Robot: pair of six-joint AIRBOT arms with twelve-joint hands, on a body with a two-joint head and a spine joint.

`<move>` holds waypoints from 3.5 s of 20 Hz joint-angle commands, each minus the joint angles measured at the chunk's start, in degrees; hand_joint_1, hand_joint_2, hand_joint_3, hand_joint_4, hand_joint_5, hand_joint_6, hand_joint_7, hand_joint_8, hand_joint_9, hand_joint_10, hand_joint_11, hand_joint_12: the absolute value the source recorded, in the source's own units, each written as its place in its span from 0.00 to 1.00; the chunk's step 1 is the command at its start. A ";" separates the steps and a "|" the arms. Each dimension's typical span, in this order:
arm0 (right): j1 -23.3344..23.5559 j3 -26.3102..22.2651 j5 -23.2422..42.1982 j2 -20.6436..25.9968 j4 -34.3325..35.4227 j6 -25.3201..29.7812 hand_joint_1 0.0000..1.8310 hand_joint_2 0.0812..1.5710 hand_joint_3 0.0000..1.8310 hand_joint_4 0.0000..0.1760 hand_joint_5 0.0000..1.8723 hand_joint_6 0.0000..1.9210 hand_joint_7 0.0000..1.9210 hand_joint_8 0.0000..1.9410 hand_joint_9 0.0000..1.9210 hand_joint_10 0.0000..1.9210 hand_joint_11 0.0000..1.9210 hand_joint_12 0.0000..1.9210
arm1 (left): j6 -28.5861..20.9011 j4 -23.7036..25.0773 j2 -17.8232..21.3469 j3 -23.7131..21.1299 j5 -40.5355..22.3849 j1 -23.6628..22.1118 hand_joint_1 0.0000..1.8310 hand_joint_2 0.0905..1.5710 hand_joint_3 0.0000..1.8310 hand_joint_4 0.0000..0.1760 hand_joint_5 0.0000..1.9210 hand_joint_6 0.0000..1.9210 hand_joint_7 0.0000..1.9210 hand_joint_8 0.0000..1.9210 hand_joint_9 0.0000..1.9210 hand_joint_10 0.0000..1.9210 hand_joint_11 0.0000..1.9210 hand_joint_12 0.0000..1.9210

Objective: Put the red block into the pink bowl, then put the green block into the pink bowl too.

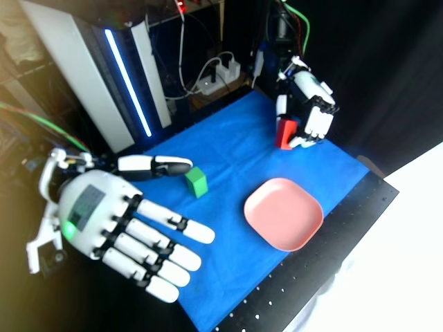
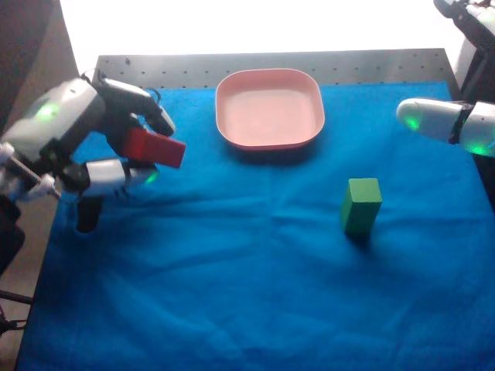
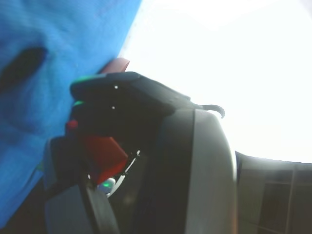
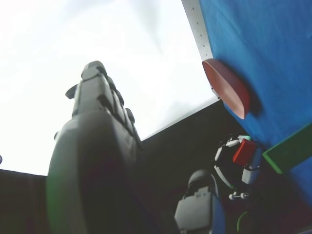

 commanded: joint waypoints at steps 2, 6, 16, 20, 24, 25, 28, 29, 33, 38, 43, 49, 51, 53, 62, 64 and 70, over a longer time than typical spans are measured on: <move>0.51 0.39 6.89 -0.01 -1.29 0.29 0.15 0.50 0.00 0.49 0.00 0.00 0.00 0.00 0.00 0.00 0.00 0.00 | -0.33 1.09 -0.64 1.26 -5.39 -2.03 0.77 0.61 0.00 0.00 0.57 0.33 0.73 0.10 0.67 0.34 0.59 0.34; 0.50 0.66 6.89 -0.44 -1.29 0.47 0.16 0.49 0.00 0.40 0.00 0.00 0.00 0.00 0.00 0.00 0.00 0.00 | -0.38 1.42 -2.07 4.17 -2.50 -5.25 0.71 0.61 0.00 0.00 0.64 0.21 0.72 0.22 0.72 0.08 0.54 0.50; 0.50 1.15 6.89 -1.58 -1.38 1.05 0.15 0.50 0.00 0.47 0.00 0.00 0.00 0.00 0.00 0.00 0.00 0.00 | -1.15 2.88 -4.72 9.74 2.79 -12.91 0.77 0.61 0.00 0.00 0.59 0.26 0.69 0.20 0.67 0.37 0.57 0.42; 0.50 1.42 6.88 -2.39 -1.65 1.53 0.15 0.51 0.00 0.33 0.00 0.00 0.00 0.00 0.00 0.00 0.00 0.00 | -2.24 4.54 -6.81 12.57 5.60 -15.94 0.71 0.64 0.00 0.00 0.68 0.05 0.60 0.50 0.70 0.38 0.56 0.72; 0.47 2.11 6.87 -3.34 -2.02 3.27 0.15 0.49 0.00 0.41 0.00 0.00 0.01 0.00 0.00 0.00 0.00 0.00 | -6.16 6.46 -10.47 16.92 7.72 -17.17 0.72 0.61 0.00 0.00 0.69 0.06 0.69 0.33 0.73 0.36 0.64 0.57; 0.47 2.41 6.87 -3.60 -2.29 4.10 0.15 0.49 0.00 0.44 0.00 0.00 0.01 0.00 0.00 0.00 0.00 0.00 | -6.57 6.84 -11.75 18.41 8.09 -17.60 0.72 0.62 0.00 0.00 0.69 0.06 0.67 0.36 0.72 0.31 0.62 0.57; 0.48 3.36 6.88 -4.20 -3.03 5.57 0.13 0.50 0.00 0.38 0.00 0.00 0.02 0.01 0.01 0.00 0.03 0.02 | -7.22 6.90 -13.42 20.97 8.75 -17.99 0.71 0.60 0.00 0.00 0.66 0.17 0.74 0.19 0.77 0.09 0.61 0.49; 0.48 3.53 6.88 -4.35 -3.18 5.90 0.14 0.50 0.00 0.43 0.00 0.00 0.02 0.00 0.01 0.00 0.02 0.01 | -8.28 7.20 -14.30 22.23 9.09 -18.04 0.71 0.60 0.00 0.00 0.64 0.23 0.76 0.14 0.78 0.08 0.61 0.49; 0.49 4.23 6.88 -4.87 -4.54 7.70 0.13 0.50 0.00 0.44 0.00 0.00 0.01 0.00 0.00 0.00 0.01 0.01 | -11.25 7.55 -17.81 27.54 10.65 -18.07 0.72 0.61 0.00 0.00 0.67 0.10 0.68 0.35 0.80 0.07 0.56 0.65; 0.51 4.55 6.88 -5.49 -5.51 8.48 0.15 0.50 0.00 0.45 0.00 0.00 0.01 0.00 0.00 0.00 0.00 0.00 | -12.64 7.55 -19.20 30.72 11.45 -18.06 0.72 0.60 0.00 0.00 0.68 0.16 0.76 0.09 0.67 0.20 0.50 0.52; 0.54 4.78 6.88 -5.65 -5.89 9.15 0.14 0.50 0.00 0.54 0.00 0.00 0.00 0.00 0.00 0.00 0.00 0.00 | -13.43 7.71 -21.23 32.33 11.42 -18.06 0.71 0.61 0.00 0.00 0.62 0.26 0.70 0.26 0.70 0.10 0.52 0.52; 0.78 5.15 6.88 -6.11 -6.44 9.72 0.15 0.50 0.00 0.59 0.00 0.00 0.01 0.00 0.00 0.00 0.00 0.00 | -15.68 8.52 -23.61 34.69 12.22 -18.04 0.71 0.60 0.00 0.00 0.66 0.19 0.76 0.14 0.76 0.02 0.57 0.52; 0.78 5.19 6.88 -6.15 -6.44 9.77 0.13 0.49 0.00 0.54 0.00 0.00 0.01 0.00 0.00 0.00 0.00 0.00 | -16.03 8.52 -24.07 35.27 12.54 -18.02 0.71 0.60 0.00 0.00 0.63 0.26 0.77 0.10 0.76 0.01 0.58 0.48; 0.78 5.24 6.88 -6.16 -6.48 9.82 0.14 0.49 0.00 0.60 0.00 0.00 0.01 0.00 0.00 0.00 0.00 0.00 | -16.04 8.53 -24.57 35.90 13.34 -17.88 0.71 0.61 0.00 0.00 0.61 0.29 0.76 0.10 0.77 0.00 0.58 0.47; 0.78 5.51 6.88 -6.38 -6.60 10.00 0.14 0.50 0.00 0.59 0.00 0.00 0.01 0.00 0.00 0.00 0.00 0.00 | -17.85 8.53 -26.27 38.31 15.18 -16.74 0.70 0.61 0.00 0.00 0.62 0.30 0.73 0.16 0.74 0.00 0.56 0.42; 0.78 5.54 6.88 -6.38 -6.60 10.04 0.13 0.50 0.00 0.61 0.00 0.00 0.01 0.00 0.00 0.00 0.00 0.00 | -17.87 8.53 -26.35 38.34 15.24 -16.62 0.70 0.61 0.00 0.00 0.62 0.28 0.73 0.17 0.74 0.00 0.56 0.42; 0.80 5.60 6.88 -6.41 -6.61 10.14 0.13 0.50 0.00 0.60 0.00 0.00 0.00 0.00 0.00 0.00 0.00 0.00 | -18.63 9.17 -26.50 38.37 14.91 -16.43 0.77 0.61 0.00 0.00 0.58 0.34 0.77 0.02 0.66 0.30 0.52 0.40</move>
